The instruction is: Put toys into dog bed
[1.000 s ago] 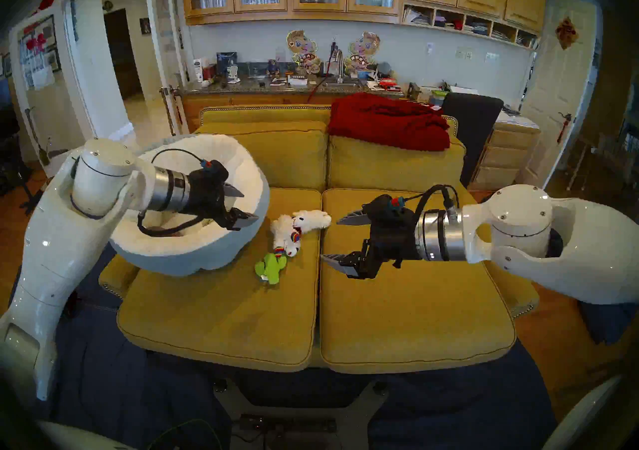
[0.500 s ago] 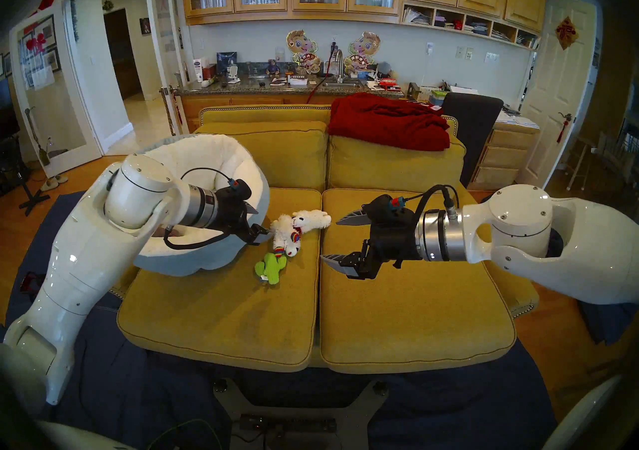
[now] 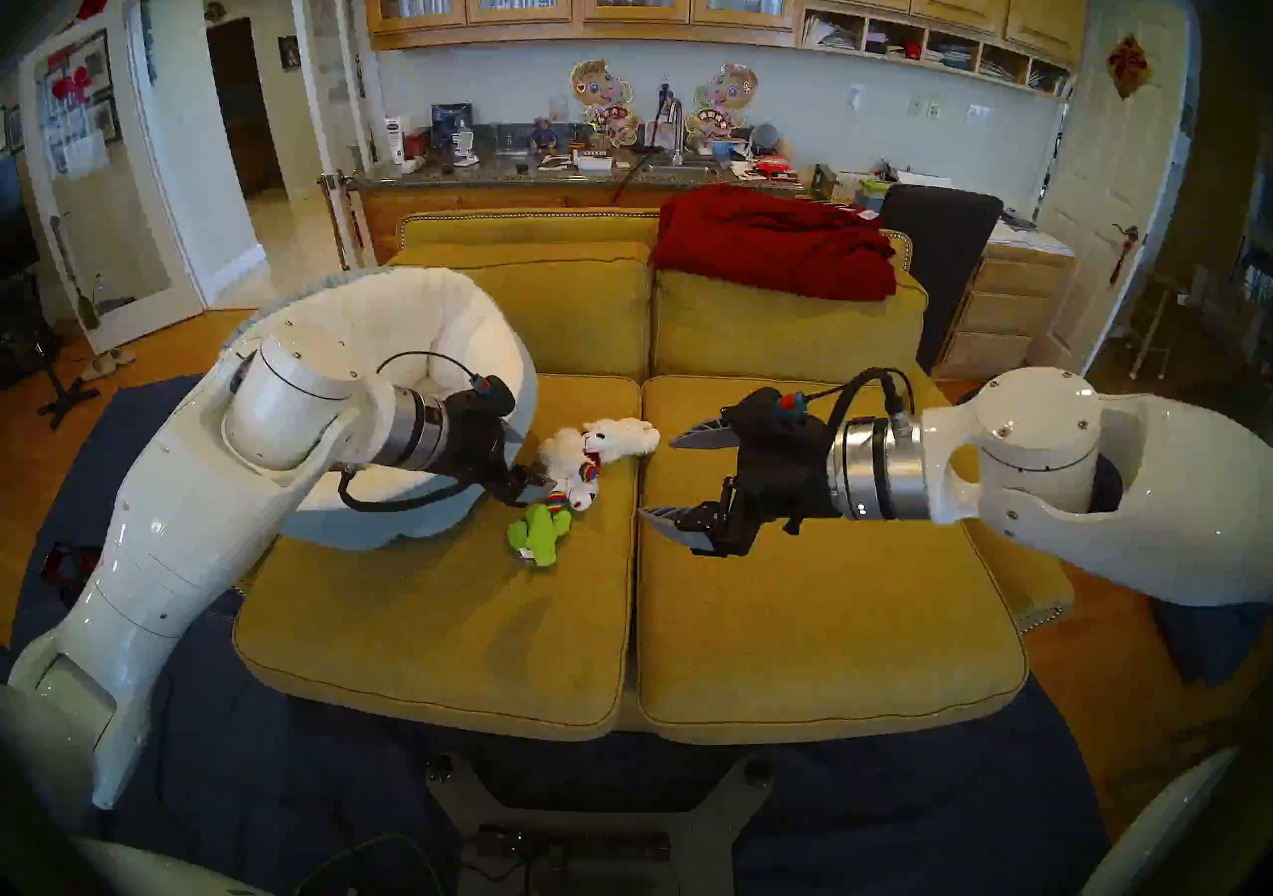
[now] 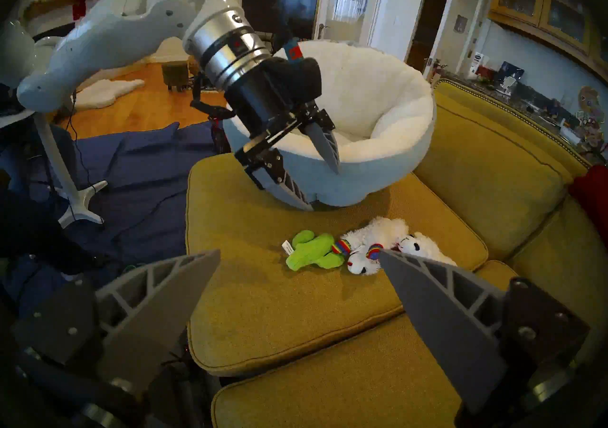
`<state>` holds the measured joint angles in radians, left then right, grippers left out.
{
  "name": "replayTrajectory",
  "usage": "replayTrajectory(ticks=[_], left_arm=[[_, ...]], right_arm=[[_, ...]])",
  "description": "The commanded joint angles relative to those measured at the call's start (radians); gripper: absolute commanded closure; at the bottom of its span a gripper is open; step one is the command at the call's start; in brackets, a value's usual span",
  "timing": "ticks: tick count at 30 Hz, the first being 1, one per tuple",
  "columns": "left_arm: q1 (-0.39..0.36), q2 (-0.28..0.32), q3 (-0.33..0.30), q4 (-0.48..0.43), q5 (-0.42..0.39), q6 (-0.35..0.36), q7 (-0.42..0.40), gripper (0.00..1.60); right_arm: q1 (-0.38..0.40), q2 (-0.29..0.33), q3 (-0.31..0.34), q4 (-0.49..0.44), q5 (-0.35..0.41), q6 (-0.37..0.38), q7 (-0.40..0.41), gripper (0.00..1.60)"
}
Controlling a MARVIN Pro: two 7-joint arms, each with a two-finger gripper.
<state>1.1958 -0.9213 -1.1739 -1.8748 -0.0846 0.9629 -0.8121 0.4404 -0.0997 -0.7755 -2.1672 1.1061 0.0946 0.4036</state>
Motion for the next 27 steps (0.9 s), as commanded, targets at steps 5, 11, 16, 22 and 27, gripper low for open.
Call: replayTrajectory(ticks=[5,11,16,22,27], left_arm=[[0.043,0.017,-0.006,-0.023,-0.002,-0.003,0.047,0.0],[0.05,0.008,0.012,-0.024,0.015,-0.003,0.083,0.0],[0.049,-0.015,0.043,-0.014,0.024,-0.003,0.106,0.0],[0.033,-0.049,0.06,0.033,0.036,-0.003,0.134,0.0],[0.025,-0.082,0.078,0.069,0.051,-0.003,0.167,0.0]], right_arm=[[0.026,0.0,0.016,0.001,0.0,-0.015,0.0,0.0],[0.028,0.0,0.015,0.001,0.0,-0.015,0.0,0.0],[0.029,0.0,0.013,0.001,0.0,-0.015,0.0,0.0],[0.03,0.0,0.012,0.0,0.0,-0.015,0.0,0.0],[0.031,0.0,0.012,0.0,0.0,-0.015,-0.001,0.0]])
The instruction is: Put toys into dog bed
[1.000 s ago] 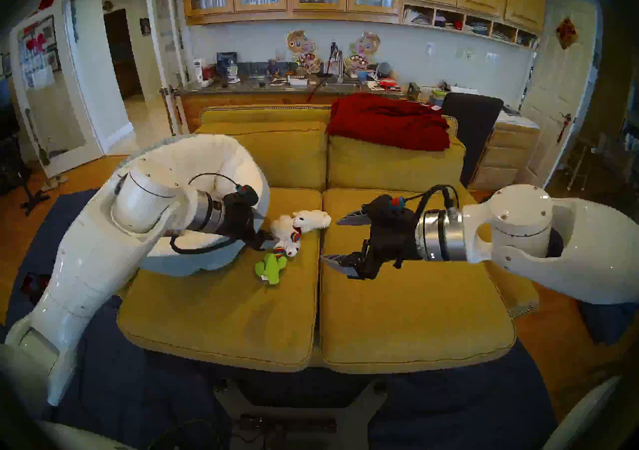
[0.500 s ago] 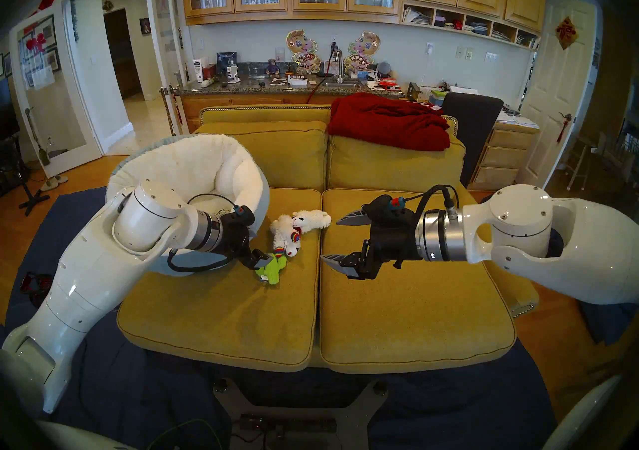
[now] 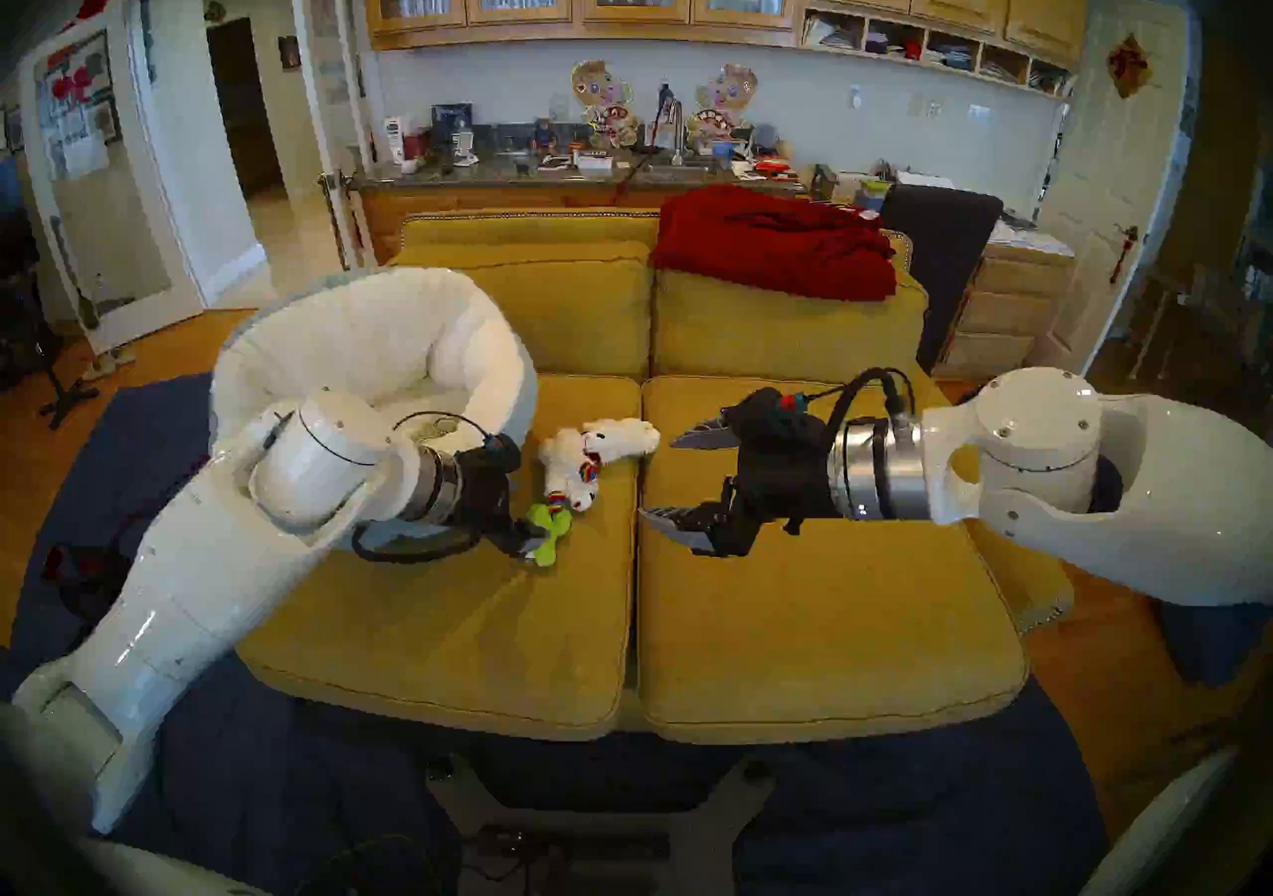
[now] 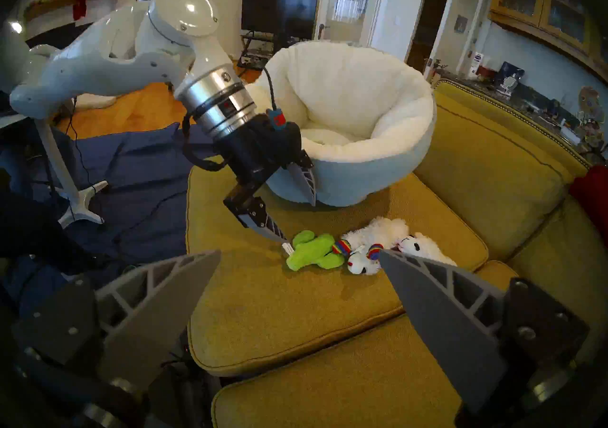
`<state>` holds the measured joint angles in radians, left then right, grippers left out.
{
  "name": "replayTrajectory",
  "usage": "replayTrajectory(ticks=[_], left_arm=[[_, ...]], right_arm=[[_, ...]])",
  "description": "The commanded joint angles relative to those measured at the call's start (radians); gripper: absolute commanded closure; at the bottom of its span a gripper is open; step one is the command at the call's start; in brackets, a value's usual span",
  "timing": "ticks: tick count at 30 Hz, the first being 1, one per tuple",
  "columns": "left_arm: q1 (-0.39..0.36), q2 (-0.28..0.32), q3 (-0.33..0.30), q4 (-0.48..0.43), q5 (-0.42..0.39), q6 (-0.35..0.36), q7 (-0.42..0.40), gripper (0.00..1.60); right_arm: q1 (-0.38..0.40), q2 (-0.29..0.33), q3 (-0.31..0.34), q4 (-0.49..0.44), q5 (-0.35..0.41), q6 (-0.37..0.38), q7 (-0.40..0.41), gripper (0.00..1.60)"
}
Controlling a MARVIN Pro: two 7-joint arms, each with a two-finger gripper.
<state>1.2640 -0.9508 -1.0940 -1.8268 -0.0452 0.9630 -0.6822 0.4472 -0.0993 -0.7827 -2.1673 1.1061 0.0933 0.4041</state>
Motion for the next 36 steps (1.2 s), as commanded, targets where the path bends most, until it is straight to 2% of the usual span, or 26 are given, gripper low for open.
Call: replayTrajectory(ticks=[1,11,17,25,36], left_arm=[[-0.044,-0.056,0.0,0.024,0.014,-0.003,0.042,0.0],[-0.061,-0.118,0.037,0.087,0.062,-0.003,0.115,0.0],[-0.055,-0.126,0.066,0.05,0.085,-0.003,0.132,0.0],[-0.048,-0.148,0.096,0.046,0.124,-0.003,0.172,0.0],[-0.041,-0.195,0.095,0.07,0.156,-0.003,0.22,0.0]], right_arm=[[0.024,-0.001,0.019,0.0,0.0,-0.013,-0.001,0.0],[0.025,-0.001,0.018,0.0,0.0,-0.013,-0.001,0.0],[0.025,-0.001,0.017,0.0,0.0,-0.012,-0.001,0.0],[0.026,-0.001,0.017,0.0,0.0,-0.013,-0.001,0.0],[0.026,-0.001,0.016,0.0,0.0,-0.013,-0.001,0.0]])
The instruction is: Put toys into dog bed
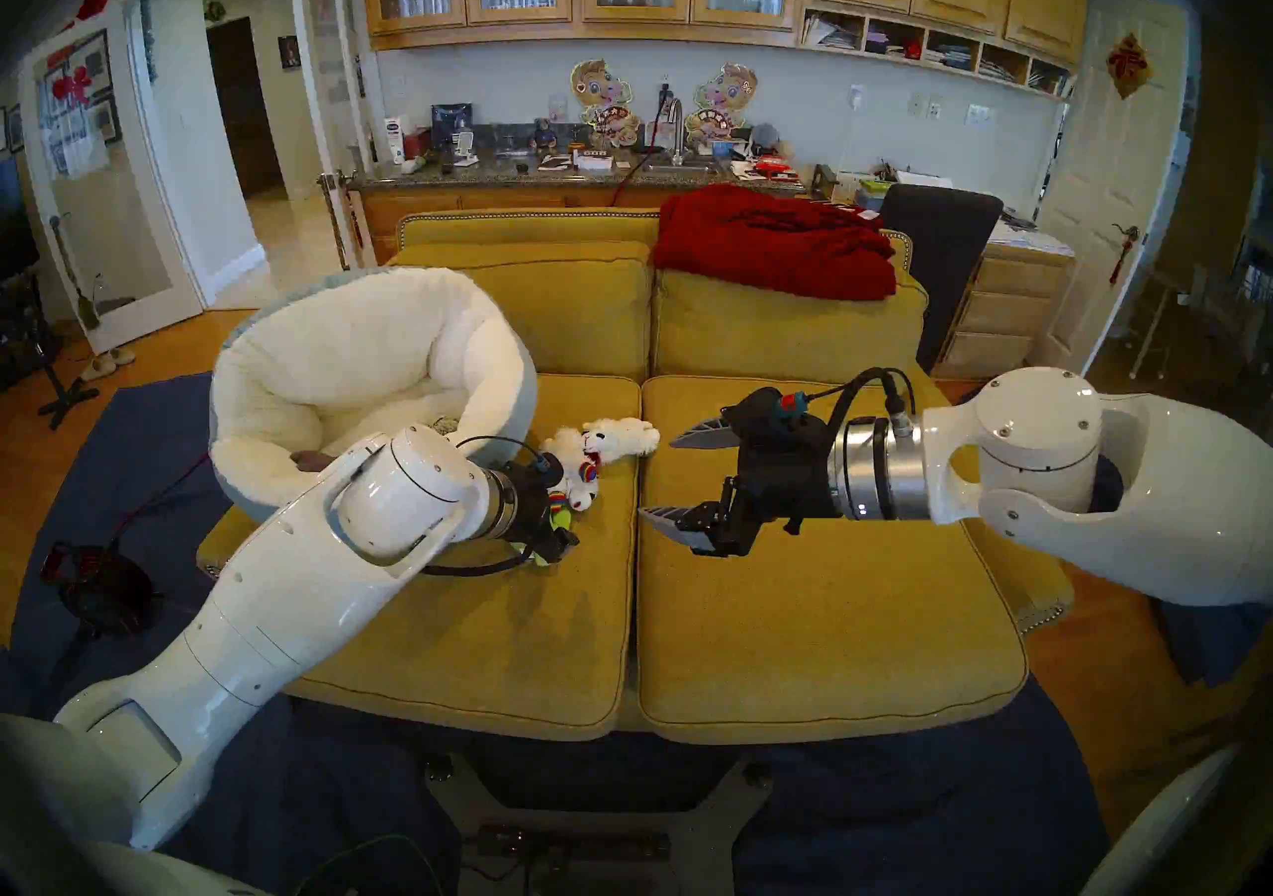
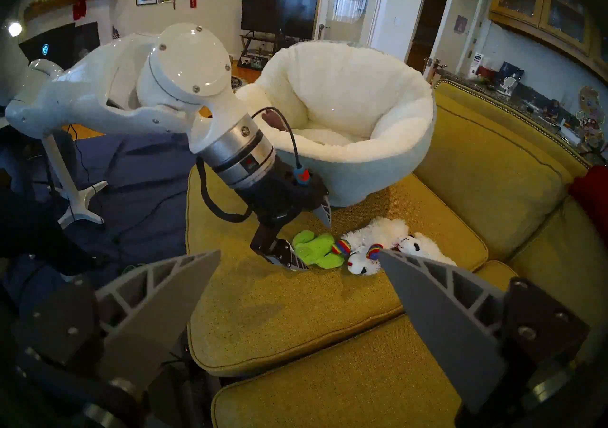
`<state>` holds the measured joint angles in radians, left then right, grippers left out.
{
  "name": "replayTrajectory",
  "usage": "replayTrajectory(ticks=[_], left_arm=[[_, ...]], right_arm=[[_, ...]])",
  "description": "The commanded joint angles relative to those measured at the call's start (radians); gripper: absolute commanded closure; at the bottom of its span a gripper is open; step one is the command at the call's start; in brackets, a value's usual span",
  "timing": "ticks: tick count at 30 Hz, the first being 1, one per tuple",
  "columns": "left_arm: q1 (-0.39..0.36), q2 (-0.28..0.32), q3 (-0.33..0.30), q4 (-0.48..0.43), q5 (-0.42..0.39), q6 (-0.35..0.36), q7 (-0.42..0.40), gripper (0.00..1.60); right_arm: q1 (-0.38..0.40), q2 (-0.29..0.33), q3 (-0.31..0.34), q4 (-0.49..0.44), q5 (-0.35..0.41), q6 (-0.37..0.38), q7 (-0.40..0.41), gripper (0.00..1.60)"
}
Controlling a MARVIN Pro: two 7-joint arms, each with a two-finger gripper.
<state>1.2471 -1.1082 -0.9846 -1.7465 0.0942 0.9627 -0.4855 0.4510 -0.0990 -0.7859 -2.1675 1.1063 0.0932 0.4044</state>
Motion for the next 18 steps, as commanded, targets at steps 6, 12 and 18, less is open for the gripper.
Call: replayTrajectory(ticks=[6,12,18], left_arm=[[-0.024,-0.036,-0.03,-0.028,0.01,-0.003,0.001,0.0],[-0.029,-0.016,-0.031,-0.039,0.004,-0.003,-0.04,0.0],[-0.036,0.005,-0.031,-0.053,0.006,-0.003,-0.098,0.0]], right_arm=[[0.023,-0.001,0.019,0.0,0.0,-0.012,-0.002,0.0],[0.023,-0.001,0.019,0.0,0.0,-0.012,-0.002,0.0],[0.023,-0.001,0.019,0.0,0.0,-0.012,-0.002,0.0]])
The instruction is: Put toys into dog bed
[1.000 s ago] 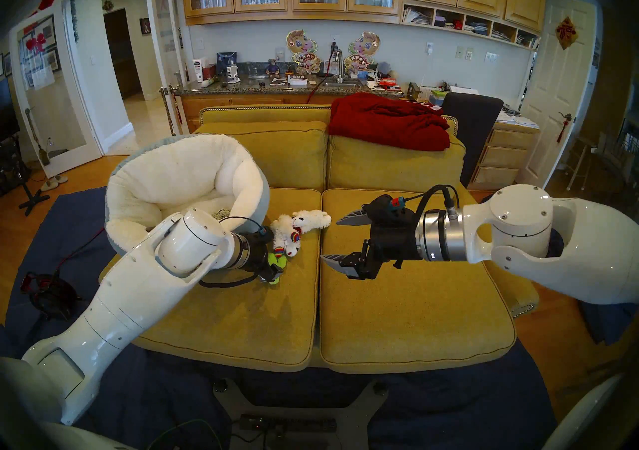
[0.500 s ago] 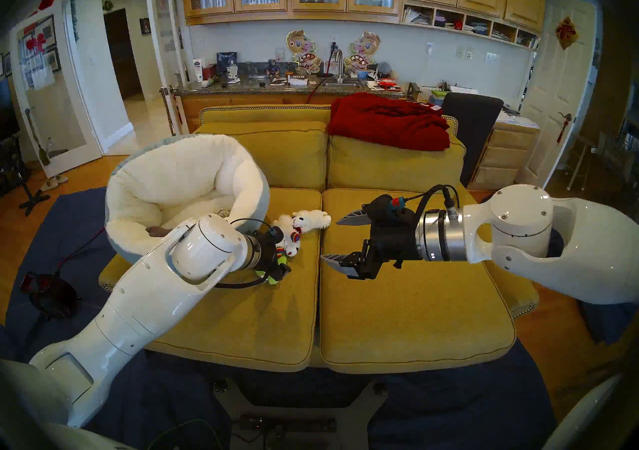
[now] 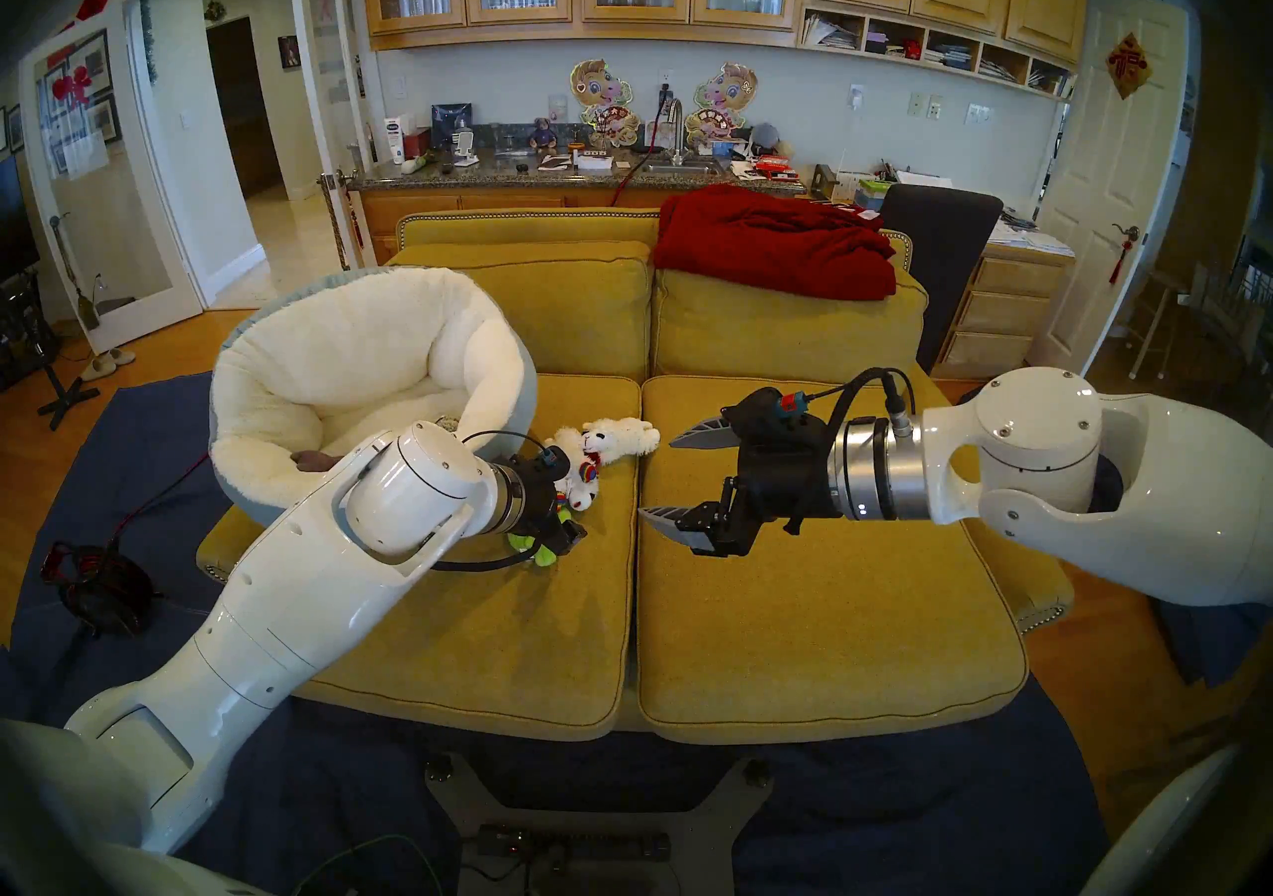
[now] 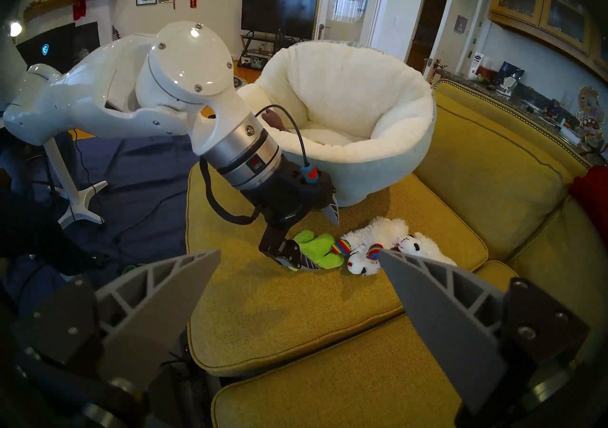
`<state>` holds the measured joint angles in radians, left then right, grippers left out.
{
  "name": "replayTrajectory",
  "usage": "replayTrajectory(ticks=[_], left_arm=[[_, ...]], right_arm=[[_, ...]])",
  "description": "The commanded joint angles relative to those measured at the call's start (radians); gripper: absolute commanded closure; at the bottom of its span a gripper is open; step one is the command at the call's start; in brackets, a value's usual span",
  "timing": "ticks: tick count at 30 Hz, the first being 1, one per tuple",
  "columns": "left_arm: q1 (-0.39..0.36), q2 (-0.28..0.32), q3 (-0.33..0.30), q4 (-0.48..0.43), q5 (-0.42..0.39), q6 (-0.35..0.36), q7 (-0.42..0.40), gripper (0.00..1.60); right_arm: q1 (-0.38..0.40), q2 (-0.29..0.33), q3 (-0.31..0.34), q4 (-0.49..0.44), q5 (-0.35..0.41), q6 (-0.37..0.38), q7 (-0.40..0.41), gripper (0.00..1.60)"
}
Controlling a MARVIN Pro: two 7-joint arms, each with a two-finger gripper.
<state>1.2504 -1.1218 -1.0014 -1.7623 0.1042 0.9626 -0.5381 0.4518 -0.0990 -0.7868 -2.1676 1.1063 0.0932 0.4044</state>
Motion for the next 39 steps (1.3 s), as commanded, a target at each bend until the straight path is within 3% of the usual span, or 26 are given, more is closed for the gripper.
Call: replayTrajectory(ticks=[1,17,33,39], left_arm=[[-0.04,0.02,-0.014,-0.037,-0.003,-0.003,-0.05,0.0],[-0.04,0.013,-0.017,-0.045,0.029,-0.003,-0.091,0.0],[0.082,-0.078,-0.012,-0.073,0.103,-0.003,0.004,0.0],[0.123,-0.126,-0.04,-0.051,0.128,-0.003,0.061,0.0]], right_arm=[[0.022,-0.001,0.02,0.0,0.0,-0.012,-0.002,0.0],[0.023,-0.001,0.019,0.0,0.0,-0.012,-0.002,0.0],[0.022,-0.001,0.019,0.0,0.0,-0.011,-0.002,0.0],[0.022,-0.001,0.019,0.0,0.0,-0.01,-0.002,0.0]])
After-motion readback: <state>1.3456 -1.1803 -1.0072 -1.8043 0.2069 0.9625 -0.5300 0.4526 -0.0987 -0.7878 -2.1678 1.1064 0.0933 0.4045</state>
